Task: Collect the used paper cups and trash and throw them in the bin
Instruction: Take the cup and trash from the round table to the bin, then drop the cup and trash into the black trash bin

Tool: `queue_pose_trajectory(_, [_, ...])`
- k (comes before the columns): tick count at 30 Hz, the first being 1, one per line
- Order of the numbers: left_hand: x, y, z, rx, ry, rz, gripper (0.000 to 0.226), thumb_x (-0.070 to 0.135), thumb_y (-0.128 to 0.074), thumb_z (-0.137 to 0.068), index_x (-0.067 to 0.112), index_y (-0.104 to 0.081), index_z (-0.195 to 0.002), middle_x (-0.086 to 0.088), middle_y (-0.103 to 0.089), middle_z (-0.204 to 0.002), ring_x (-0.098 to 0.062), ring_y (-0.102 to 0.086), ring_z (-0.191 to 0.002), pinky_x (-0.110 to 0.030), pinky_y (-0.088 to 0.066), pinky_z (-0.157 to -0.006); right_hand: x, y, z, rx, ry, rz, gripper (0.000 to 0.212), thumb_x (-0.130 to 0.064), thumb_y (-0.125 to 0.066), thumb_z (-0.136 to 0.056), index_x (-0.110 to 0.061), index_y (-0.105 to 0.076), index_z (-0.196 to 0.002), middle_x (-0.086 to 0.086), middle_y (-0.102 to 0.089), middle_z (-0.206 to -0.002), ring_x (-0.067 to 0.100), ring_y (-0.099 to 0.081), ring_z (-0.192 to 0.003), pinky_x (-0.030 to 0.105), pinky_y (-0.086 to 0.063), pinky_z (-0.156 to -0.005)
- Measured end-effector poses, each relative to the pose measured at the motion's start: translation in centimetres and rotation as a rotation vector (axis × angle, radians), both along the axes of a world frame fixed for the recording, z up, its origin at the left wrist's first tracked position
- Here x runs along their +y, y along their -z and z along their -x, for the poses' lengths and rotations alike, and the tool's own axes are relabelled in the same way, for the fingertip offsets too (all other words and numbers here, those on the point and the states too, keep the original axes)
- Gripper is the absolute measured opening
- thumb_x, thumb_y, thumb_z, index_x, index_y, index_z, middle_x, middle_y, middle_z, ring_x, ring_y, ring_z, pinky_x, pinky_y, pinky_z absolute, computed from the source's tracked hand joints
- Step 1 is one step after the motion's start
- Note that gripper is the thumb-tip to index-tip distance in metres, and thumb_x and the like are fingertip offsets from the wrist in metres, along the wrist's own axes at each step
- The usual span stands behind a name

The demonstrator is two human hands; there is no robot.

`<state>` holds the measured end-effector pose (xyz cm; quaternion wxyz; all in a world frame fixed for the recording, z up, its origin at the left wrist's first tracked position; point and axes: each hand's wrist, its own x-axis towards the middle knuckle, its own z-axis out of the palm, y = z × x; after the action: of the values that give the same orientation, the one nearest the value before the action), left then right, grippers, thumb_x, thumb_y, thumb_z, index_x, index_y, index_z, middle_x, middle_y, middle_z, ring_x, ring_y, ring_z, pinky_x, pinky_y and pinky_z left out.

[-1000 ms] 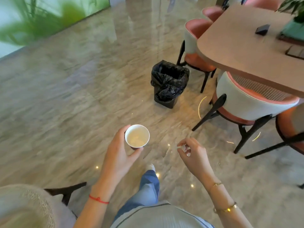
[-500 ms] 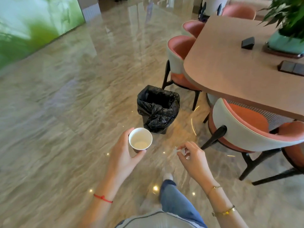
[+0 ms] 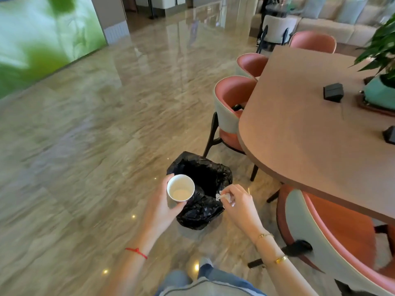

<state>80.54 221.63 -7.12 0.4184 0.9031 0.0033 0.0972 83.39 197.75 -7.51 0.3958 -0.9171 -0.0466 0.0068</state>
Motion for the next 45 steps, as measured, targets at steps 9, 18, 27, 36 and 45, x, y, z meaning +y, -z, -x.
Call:
queue_pose_trajectory(9, [1.7,2.7,-16.1,0.135,0.035,-0.013,0.076,0.031,-0.08,-0.076,0.024,-0.038,-0.139,0.005,-0.046,-0.14,-0.017,-0.048,-0.12,-0.028,-0.041,-0.095,2.6,2.6,-16.0,0.104,0.029,0.062,0.009,-0.018,-0.052,-0.092,-0.022,-0.06,-0.095,-0.009,-0.055,-0.101,0.009,-0.053,-0.085,0.01,-0.035,-0.065])
queue_pose_trajectory(18, [3.8,8.7,-30.4,0.393,0.238,0.016,0.077,0.01,-0.079,-0.074,0.014,-0.038,-0.138,-0.005,-0.046,-0.138,-0.024,-0.047,-0.123,-0.02,-0.035,-0.093,6.0,7.7,-25.7,0.353,0.172,0.082,0.026,-0.019,-0.057,-0.092,-0.017,-0.059,-0.118,0.0,-0.057,-0.123,0.019,-0.058,-0.106,0.03,-0.049,-0.09])
queue_pose_trajectory(27, [6.4,9.3,-36.5,0.408,0.407,-0.09,0.065,0.025,-0.073,-0.083,0.021,-0.04,-0.139,0.002,-0.049,-0.139,-0.017,-0.05,-0.123,-0.026,-0.039,-0.098,7.1,5.9,-27.4,0.314,0.3,0.113,0.036,-0.031,-0.055,-0.094,-0.028,-0.051,-0.13,-0.006,-0.052,-0.132,0.013,-0.047,-0.122,0.028,-0.043,-0.099])
queue_pose_trajectory(36, [7.3,4.0,-37.2,0.197,0.588,-0.197,0.039,0.02,-0.069,-0.085,0.02,-0.059,-0.123,0.011,-0.058,-0.124,-0.008,-0.057,-0.111,-0.022,-0.045,-0.093,6.9,2.4,-24.9,0.201,0.394,0.197,0.036,-0.03,-0.055,-0.094,-0.027,-0.05,-0.129,-0.006,-0.052,-0.131,0.014,-0.038,-0.128,0.029,-0.04,-0.1])
queue_pose_trajectory(45, [3.8,0.6,-36.9,0.139,0.855,-0.285,0.036,0.03,-0.063,-0.09,0.029,-0.055,-0.125,0.02,-0.053,-0.124,0.0,-0.054,-0.106,-0.007,-0.035,-0.084,6.2,-0.3,-16.8,0.111,0.675,0.157,0.034,-0.028,-0.057,-0.093,-0.028,-0.053,-0.127,-0.012,-0.055,-0.125,0.009,-0.042,-0.121,0.022,-0.036,-0.099])
